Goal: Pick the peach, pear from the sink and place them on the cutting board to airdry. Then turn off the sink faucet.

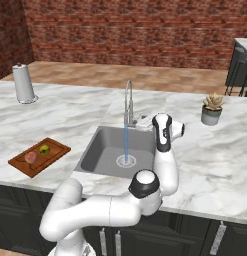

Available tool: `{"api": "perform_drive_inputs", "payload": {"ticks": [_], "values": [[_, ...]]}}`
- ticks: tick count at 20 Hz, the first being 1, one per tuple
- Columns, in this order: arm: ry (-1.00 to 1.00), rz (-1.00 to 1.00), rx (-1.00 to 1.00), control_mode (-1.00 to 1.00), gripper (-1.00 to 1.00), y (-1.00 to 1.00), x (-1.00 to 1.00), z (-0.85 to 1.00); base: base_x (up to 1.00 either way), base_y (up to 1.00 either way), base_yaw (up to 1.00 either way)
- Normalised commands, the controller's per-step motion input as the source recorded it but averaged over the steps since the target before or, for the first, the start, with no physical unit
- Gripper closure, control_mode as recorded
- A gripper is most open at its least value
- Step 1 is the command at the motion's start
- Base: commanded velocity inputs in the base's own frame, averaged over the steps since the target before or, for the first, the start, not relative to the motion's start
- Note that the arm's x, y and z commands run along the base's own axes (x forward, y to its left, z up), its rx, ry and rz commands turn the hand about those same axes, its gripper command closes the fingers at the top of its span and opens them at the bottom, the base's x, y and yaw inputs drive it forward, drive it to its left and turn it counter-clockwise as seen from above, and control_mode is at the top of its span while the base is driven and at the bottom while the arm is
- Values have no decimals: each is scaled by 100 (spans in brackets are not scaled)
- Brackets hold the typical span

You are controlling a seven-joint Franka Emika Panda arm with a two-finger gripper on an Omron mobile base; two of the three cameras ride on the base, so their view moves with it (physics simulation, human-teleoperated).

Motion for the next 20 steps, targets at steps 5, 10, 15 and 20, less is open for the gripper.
{"api": "perform_drive_inputs", "payload": {"ticks": [5, 10, 15, 20], "values": [[0, 0, 0, -100, -100, 0, 40, -9, 0, 0, 0], [0, 0, 0, -100, -100, 0, 40, -8, 0, 0, 0], [0, 0, 0, -100, -100, -1, 33, -8, 0, 0, 0], [0, 0, 0, -100, -100, -21, 22, -11, 0, 0, 0]]}}
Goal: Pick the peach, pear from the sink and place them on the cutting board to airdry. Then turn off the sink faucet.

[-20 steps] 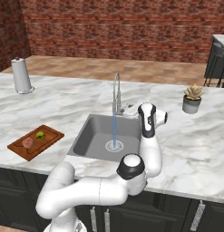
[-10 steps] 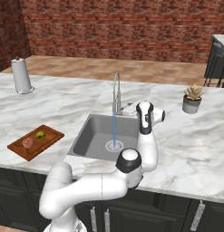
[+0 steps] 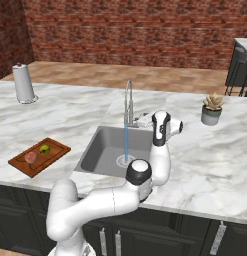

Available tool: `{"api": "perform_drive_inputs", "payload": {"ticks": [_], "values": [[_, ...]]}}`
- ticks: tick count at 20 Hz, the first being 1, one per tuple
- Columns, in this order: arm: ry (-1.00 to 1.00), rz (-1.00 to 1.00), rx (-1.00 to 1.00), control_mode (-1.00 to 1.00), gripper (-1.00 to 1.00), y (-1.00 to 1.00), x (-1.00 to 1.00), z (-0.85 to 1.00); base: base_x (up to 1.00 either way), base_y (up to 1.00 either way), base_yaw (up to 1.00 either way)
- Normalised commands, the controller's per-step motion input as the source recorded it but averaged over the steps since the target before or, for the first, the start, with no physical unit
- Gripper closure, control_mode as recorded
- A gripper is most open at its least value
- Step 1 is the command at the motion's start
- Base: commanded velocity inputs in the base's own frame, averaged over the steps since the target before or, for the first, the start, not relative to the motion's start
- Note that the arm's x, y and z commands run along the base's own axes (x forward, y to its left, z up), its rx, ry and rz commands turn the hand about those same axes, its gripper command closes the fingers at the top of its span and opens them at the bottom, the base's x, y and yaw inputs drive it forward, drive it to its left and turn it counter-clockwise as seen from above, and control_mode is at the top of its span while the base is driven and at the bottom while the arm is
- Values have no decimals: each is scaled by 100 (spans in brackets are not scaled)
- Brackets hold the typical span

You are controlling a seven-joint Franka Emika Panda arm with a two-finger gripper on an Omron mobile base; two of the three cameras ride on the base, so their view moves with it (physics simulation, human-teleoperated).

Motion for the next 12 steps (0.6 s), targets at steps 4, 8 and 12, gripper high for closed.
{"api": "perform_drive_inputs", "payload": {"ticks": [4, 8, 12], "values": [[0, 0, 0, -100, -100, -29, 16, -12, 0, 0, 0], [0, 0, 0, -100, -100, -18, 24, -12, 0, 0, 0], [0, 0, 2, -100, -100, -6, 28, -12, 0, 0, 0]]}}
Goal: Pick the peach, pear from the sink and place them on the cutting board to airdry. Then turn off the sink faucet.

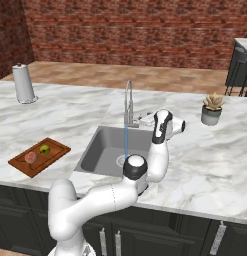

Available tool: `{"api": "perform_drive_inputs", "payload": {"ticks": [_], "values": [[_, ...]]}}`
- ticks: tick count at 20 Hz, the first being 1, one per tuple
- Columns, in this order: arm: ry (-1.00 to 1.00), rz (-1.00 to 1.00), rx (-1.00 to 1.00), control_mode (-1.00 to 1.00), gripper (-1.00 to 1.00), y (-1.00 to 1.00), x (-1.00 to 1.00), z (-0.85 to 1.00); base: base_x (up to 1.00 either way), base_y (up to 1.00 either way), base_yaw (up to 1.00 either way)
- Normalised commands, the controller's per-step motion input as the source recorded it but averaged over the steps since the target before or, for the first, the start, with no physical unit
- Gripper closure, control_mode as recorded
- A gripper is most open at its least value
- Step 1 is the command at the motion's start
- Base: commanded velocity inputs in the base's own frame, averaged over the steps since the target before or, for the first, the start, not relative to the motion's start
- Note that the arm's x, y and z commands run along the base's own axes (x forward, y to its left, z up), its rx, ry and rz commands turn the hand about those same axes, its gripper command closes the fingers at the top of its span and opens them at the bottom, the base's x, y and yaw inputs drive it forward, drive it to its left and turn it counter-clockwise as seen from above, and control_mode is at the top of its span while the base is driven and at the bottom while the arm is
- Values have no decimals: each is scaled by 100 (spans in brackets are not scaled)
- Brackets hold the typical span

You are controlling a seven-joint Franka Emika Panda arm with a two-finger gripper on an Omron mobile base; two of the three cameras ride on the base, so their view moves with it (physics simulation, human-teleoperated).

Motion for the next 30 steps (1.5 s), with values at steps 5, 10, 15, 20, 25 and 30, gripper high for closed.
{"api": "perform_drive_inputs", "payload": {"ticks": [5, 10, 15, 20, 25, 30], "values": [[0, 0, 2, -100, -100, 0, 22, -19, 0, 0, 0], [1, 0, 2, -100, -100, 0, 16, -26, 0, 0, 0], [2, 2, 1, -100, -100, 6, 9, -30, 0, 0, 0], [0, 5, 2, -100, -100, 36, 14, -22, 0, 0, 0], [0, 7, 0, -100, -100, 59, 22, -17, 0, 0, 0], [0, 9, 0, -100, -100, 41, 19, -17, 0, 0, 0]]}}
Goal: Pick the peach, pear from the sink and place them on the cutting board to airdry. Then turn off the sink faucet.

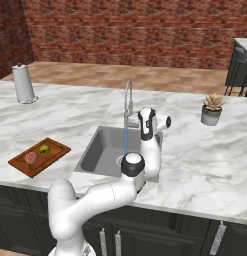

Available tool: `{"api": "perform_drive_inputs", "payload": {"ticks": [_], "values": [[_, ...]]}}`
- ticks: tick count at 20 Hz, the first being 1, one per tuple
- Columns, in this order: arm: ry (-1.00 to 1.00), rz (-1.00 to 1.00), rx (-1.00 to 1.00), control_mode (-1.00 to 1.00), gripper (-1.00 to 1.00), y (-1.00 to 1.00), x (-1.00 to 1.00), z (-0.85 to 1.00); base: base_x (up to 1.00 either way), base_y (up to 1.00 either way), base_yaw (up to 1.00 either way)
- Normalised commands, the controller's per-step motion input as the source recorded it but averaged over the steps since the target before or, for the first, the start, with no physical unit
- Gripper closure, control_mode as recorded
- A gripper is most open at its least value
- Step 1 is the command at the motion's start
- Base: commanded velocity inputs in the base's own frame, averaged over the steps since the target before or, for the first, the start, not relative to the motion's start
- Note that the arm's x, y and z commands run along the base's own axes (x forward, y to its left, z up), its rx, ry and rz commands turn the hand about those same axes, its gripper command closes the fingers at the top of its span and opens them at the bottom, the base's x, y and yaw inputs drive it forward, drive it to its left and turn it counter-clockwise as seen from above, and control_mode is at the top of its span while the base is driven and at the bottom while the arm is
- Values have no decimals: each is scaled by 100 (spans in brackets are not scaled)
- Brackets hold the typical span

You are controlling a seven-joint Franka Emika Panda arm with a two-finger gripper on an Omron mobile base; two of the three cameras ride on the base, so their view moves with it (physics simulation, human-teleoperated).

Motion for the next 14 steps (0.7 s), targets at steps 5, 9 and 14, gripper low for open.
{"api": "perform_drive_inputs", "payload": {"ticks": [5, 9, 14], "values": [[0, 11, 0, -100, -100, 24, 7, -8, 0, 0, 0], [0, 18, 0, -100, -100, 94, 20, 0, 0, 0, 0], [0, 18, -3, -100, -100, 100, 23, -1, 0, 0, 0]]}}
